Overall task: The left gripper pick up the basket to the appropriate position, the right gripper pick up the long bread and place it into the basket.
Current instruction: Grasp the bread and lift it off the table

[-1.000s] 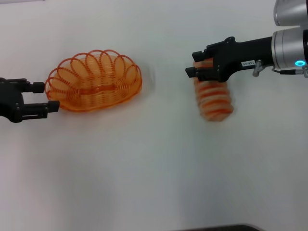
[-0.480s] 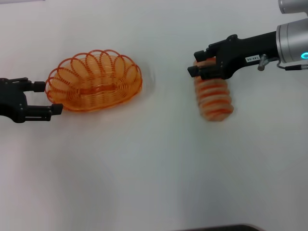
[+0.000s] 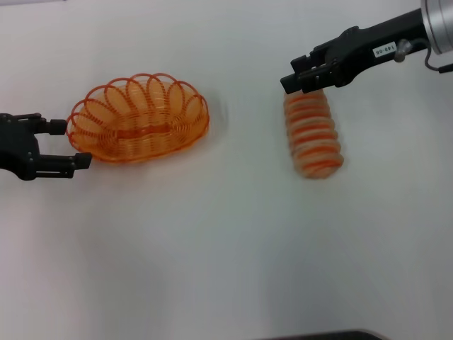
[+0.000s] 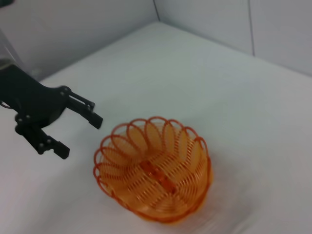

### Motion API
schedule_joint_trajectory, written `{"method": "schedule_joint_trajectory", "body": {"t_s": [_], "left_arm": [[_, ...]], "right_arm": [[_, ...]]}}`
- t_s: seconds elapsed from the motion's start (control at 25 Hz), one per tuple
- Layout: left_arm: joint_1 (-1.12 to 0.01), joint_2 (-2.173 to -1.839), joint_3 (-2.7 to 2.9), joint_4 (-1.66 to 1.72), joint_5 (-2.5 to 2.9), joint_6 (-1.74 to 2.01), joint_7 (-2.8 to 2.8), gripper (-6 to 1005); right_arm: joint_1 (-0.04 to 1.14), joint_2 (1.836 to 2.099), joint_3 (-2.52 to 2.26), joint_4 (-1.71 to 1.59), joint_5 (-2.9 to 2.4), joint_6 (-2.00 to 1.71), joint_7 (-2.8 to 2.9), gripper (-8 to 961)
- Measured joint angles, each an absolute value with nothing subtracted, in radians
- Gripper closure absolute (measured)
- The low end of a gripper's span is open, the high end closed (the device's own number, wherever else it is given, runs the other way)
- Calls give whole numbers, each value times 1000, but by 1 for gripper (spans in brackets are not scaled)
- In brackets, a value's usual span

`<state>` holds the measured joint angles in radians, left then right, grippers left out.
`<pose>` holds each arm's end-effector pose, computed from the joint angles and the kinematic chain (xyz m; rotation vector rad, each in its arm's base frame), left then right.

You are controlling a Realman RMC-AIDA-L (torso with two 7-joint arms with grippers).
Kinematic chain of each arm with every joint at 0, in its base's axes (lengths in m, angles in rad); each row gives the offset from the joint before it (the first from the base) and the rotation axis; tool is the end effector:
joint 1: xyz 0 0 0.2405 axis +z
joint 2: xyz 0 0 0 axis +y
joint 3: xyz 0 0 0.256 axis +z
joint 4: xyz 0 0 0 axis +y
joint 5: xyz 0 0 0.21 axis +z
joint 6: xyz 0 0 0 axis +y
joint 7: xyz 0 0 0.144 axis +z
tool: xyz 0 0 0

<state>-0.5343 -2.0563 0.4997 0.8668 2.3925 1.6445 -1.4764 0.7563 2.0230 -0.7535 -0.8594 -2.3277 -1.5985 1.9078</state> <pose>-0.3007 0.3244 0.0471 -2.7355 -0.6938 -0.2678 0.2076 0.3869 0.0328 -2.8329 0.8401 0.2068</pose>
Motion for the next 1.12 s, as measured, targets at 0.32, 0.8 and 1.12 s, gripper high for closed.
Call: {"method": "schedule_joint_trajectory", "body": {"t_s": [0.32,0.8,1.12], "left_arm": [[-549,-2057,525,867,2408,1654,-1483,148],[-571,-2051,549,876,2408,1682,-1483,149],[-587,-2049,550,876,2408,1686,-1477,149]], "right_arm": [[886,2055,-756,-879,-2570,-1584,2138,433],[996,2089,-851,-894,-2791,-1548,2427,391],[995,2089,-899,-891,-2832,-1541,2647,364]]}}
